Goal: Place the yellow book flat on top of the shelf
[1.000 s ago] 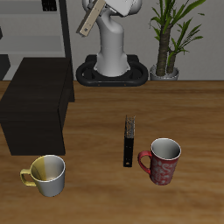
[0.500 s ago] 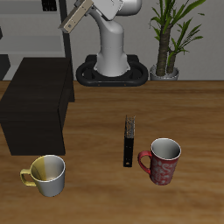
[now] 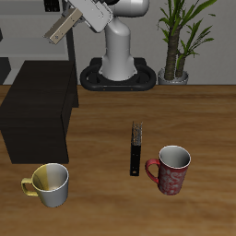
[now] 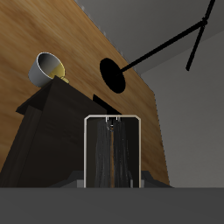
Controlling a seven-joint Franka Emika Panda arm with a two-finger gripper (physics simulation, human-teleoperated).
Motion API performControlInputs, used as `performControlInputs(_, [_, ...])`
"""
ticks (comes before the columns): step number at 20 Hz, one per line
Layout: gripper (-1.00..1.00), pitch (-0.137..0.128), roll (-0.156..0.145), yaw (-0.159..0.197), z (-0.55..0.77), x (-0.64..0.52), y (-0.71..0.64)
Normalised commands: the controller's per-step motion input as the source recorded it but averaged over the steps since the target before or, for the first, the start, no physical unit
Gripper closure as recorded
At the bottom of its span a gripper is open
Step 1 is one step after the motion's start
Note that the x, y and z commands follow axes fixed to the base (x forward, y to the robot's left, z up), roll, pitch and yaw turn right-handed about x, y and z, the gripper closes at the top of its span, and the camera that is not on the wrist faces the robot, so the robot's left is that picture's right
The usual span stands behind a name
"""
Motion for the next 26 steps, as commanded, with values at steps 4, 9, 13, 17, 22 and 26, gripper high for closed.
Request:
performControlInputs(4, [1.0,-0.003,-0.079,0.031,-0.29,0.09,-0.35])
performControlInputs(9, [1.0,0.038,-0.055,0.029,-0.42,0.2,-0.21])
performControlInputs(13, [1.0,0.044,-0.04,0.001,-0.35,0.21,-0.08])
performControlInputs(17, [1.0,0.082,-0.065,0.014,-0.42,0.21,-0.1])
performControlInputs(22, [1.0,0.078,-0.038,0.006,-0.4,0.17,-0.17])
performControlInputs(26, [1.0,0.156,0.005,-0.012,-0.57,0.18,-0.11])
